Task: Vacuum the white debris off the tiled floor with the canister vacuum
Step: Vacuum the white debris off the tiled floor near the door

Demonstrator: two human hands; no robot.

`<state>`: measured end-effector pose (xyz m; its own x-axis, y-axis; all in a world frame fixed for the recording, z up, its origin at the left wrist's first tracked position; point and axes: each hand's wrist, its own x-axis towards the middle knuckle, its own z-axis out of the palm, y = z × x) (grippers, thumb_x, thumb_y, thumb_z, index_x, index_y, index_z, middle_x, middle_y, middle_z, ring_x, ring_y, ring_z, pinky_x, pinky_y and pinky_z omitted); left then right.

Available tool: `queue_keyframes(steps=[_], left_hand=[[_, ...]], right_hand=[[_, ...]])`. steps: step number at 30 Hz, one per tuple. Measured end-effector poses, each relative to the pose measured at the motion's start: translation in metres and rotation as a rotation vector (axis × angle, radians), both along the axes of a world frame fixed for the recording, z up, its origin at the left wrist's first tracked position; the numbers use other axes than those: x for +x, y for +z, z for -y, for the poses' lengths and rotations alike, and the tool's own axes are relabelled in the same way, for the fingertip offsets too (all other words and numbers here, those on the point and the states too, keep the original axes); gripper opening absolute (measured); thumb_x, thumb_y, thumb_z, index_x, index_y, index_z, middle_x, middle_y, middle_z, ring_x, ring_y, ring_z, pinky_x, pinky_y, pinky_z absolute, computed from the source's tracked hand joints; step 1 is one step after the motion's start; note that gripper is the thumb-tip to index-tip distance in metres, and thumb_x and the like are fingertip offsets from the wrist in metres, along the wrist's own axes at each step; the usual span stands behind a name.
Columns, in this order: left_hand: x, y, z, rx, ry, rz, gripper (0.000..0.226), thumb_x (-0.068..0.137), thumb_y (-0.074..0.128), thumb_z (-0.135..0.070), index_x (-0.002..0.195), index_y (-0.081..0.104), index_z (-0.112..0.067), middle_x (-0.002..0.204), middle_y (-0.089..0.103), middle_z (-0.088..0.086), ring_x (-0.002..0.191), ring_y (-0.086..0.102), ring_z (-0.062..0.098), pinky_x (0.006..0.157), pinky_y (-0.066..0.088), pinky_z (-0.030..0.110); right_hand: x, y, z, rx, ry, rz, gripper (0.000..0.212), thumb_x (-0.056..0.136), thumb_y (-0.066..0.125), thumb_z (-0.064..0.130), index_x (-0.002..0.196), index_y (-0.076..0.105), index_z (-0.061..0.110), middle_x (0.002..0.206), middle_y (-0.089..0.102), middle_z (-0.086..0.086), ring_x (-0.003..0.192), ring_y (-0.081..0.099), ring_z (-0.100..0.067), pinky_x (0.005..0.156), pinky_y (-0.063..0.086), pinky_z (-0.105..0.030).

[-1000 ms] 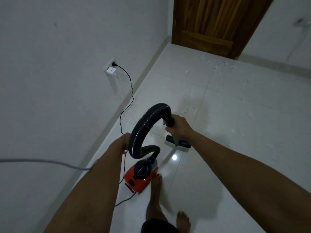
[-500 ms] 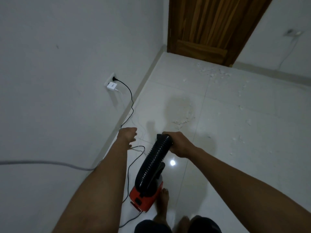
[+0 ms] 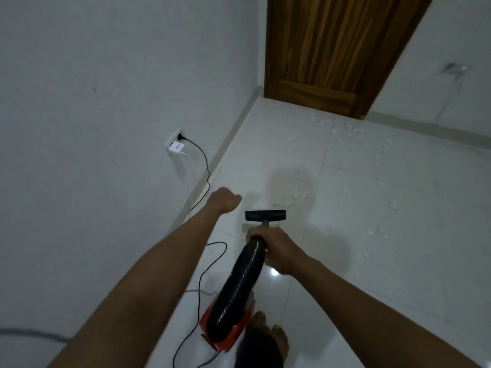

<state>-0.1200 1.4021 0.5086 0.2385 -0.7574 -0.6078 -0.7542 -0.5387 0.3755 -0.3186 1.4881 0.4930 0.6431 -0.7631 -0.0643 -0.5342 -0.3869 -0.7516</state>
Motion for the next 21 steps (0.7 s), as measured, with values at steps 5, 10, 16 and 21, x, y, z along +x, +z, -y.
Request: queue_keyframes(steps=[5, 10, 16, 21], left_hand=[[-0.015, -0.041, -0.033, 0.492, 0.194, -0.401, 0.071, 0.085, 0.05, -0.072, 0.121, 0.061, -0.012, 0.111, 0.072, 0.008, 0.099, 0.067, 0.024, 0.093, 0.052, 0.041], [-0.052, -0.07, -0.021, 0.593, 0.135, -0.514, 0.07, 0.079, 0.059, -0.071, 0.11, 0.065, -0.008, 0.101, 0.068, 0.01, 0.091, 0.063, 0.022, 0.079, 0.054, 0.033], [-0.068, -0.103, -0.012, 0.496, 0.122, -0.494, 0.042, 0.084, 0.061, -0.047, 0.104, 0.061, -0.009, 0.099, 0.065, 0.014, 0.095, 0.059, 0.029, 0.091, 0.049, 0.041], [-0.055, -0.118, 0.0, 0.416, 0.153, -0.475, 0.043, 0.09, 0.053, -0.044, 0.117, 0.058, -0.011, 0.115, 0.064, 0.015, 0.105, 0.06, 0.029, 0.089, 0.051, 0.039]], right_hand=[[-0.027, -0.005, -0.023, -0.116, 0.005, 0.08, 0.035, 0.082, 0.076, -0.004, 0.092, 0.058, 0.024, 0.095, 0.063, 0.006, 0.085, 0.058, -0.009, 0.079, 0.054, -0.029], [-0.036, -0.005, -0.028, -0.095, 0.0, 0.111, 0.031, 0.082, 0.076, -0.007, 0.099, 0.063, 0.014, 0.103, 0.062, 0.003, 0.09, 0.057, -0.008, 0.08, 0.052, -0.025], [-0.03, -0.004, -0.041, 0.024, -0.082, 0.135, 0.035, 0.08, 0.075, -0.009, 0.108, 0.065, 0.008, 0.12, 0.062, -0.003, 0.111, 0.058, -0.015, 0.097, 0.054, -0.038], [-0.001, 0.026, -0.06, 0.932, -0.709, 0.469, 0.056, 0.104, 0.05, 0.006, 0.154, 0.035, 0.026, 0.148, 0.05, -0.009, 0.122, 0.063, -0.028, 0.087, 0.058, -0.029]])
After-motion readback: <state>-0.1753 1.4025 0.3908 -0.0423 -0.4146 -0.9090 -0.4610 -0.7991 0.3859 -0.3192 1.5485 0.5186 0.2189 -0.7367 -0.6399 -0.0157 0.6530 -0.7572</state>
